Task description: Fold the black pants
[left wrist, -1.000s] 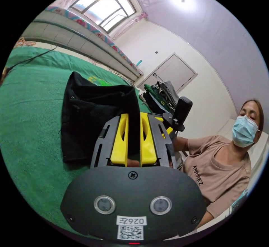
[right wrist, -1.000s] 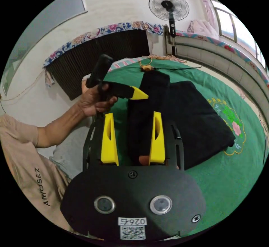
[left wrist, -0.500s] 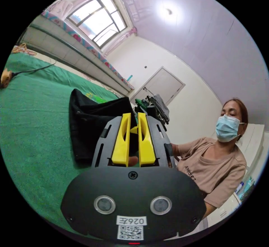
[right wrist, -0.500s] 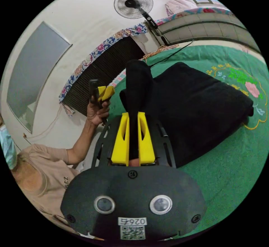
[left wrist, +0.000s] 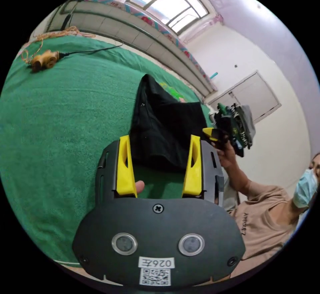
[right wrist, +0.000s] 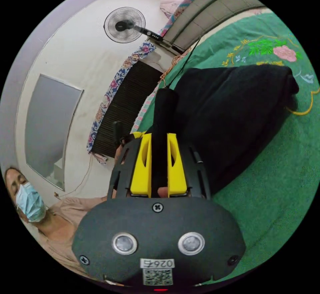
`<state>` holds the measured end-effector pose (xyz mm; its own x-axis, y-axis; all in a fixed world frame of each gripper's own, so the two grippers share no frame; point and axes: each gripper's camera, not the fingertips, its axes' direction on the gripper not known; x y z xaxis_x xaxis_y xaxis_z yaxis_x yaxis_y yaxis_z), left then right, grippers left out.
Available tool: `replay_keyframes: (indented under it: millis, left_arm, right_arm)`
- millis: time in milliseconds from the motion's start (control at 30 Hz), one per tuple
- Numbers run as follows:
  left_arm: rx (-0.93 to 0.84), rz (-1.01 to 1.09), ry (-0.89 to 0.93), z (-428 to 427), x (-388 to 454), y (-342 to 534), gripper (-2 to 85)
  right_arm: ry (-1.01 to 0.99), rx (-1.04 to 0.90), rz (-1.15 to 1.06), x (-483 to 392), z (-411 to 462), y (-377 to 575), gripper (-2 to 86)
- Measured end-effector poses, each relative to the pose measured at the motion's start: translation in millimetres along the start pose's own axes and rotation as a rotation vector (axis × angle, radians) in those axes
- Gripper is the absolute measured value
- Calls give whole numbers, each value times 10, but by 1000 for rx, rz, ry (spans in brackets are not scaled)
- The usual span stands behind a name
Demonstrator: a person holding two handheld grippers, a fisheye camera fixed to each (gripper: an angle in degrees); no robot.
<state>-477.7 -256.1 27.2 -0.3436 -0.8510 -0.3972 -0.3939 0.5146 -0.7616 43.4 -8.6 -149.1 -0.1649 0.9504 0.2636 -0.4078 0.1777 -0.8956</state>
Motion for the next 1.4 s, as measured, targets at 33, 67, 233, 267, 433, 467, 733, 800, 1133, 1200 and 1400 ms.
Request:
replay_keyframes:
  millis: [33, 67, 233, 267, 433, 467, 733, 800, 1133, 1200, 1400]
  left_arm:
    - [-20, 22, -53, 84, 78, -28, 229]
    - [-25, 26, -91, 157, 133, -46, 225]
    - [-66, 59, -306, 489, 383, -123, 169]
    - [-82, 87, -374, 572, 468, -140, 150]
    - [-19, 172, -358, 675, 677, -203, 80]
    - [13, 173, -326, 630, 708, -212, 77]
    - [241, 342, -466, -158, 1463, -97, 73]
    - [259, 384, -548, -307, 1638, -127, 73]
    - [115, 146, -448, 190, 736, -940, 103]
    - [130, 20, -336, 357, 405, -897, 113]
    - [170, 84, -312, 551, 474, -796, 152]
  right_arm:
    - [26, -5, -19, -69, 20, -1, 59]
    - [69, -22, -60, -208, 78, 1, 59]
    - [118, -64, -126, -651, 185, 84, 13]
    - [163, -27, -158, -822, 94, 114, 2]
    - [607, 164, -423, -1757, -484, 324, -10]
    - [700, 228, -447, -1936, -660, 418, -11]
    - [846, 552, -426, -2980, -1825, 1023, -12]
    - [876, 555, -425, -3278, -2062, 1079, -11]
    - [879, 333, -11, -2470, -2109, 380, 37]
    - [862, 362, 119, -2169, -1960, 393, 44]
    - [825, 181, -52, -2502, -1324, 227, 63]
